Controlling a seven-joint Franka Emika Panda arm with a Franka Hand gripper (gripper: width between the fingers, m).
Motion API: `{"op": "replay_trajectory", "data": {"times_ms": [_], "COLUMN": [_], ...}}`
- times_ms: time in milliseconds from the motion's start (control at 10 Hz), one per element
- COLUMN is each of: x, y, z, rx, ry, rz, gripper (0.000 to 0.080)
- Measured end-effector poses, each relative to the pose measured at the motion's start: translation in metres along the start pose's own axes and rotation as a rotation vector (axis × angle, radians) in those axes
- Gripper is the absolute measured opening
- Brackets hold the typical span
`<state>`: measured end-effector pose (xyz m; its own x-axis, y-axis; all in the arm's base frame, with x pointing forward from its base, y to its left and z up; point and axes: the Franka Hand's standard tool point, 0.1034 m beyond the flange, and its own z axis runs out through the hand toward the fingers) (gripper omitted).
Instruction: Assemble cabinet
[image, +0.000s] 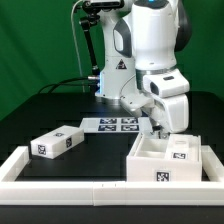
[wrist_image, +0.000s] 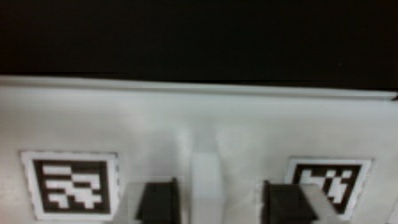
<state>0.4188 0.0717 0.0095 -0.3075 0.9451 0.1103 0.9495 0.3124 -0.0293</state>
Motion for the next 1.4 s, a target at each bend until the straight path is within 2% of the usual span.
{"op": "replay_trajectory", "data": {"times_ms": [100, 600, 1000, 1100, 1200, 1400], "x": [0.000, -0.001, -0.004, -0.005, -0.008, -0.023], "y": [0.001, 0.001, 0.001, 0.000, 0.000, -0.001], "z": [0.000, -0.002, -0.034, -0.039, -0.043, -0.052], "rx": [-0.002, -0.002, -0.017, -0.010, -0.009, -0.025], "ry": [0.000, -0.003, -0.056, -0.065, -0.070, -0.066], "rz": [0.000, 0.007, 0.201, 0.234, 0.247, 0.306], "gripper": [0.0069, 0.0068, 0.0068, 0.0068, 0.0068, 0.0068]}}
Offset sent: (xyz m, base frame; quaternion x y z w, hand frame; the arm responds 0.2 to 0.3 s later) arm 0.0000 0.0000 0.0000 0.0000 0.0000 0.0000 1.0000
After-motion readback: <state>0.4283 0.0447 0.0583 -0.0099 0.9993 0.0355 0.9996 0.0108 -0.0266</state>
